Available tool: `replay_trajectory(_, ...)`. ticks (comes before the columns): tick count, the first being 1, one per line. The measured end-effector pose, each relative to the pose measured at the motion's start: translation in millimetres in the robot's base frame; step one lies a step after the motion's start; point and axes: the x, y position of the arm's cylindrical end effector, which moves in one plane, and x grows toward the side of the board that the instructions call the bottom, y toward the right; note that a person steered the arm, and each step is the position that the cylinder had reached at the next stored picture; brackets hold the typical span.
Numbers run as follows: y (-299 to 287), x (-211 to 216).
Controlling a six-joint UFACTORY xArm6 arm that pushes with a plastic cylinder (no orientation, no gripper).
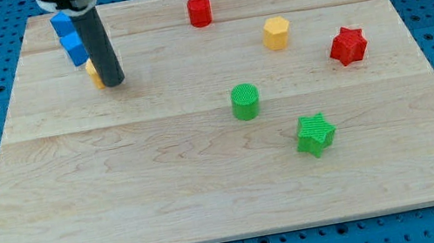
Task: Push the red circle closer to the blue triangle
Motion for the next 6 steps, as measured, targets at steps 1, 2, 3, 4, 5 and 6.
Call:
replay_trajectory(1, -28, -11)
replay_trajectory(2, -44, -27)
replay_trajectory(3, -13, -40)
replay_trajectory(4, 49, -57)
replay_trajectory(5, 145, -59)
replay_trajectory(6, 199, -76)
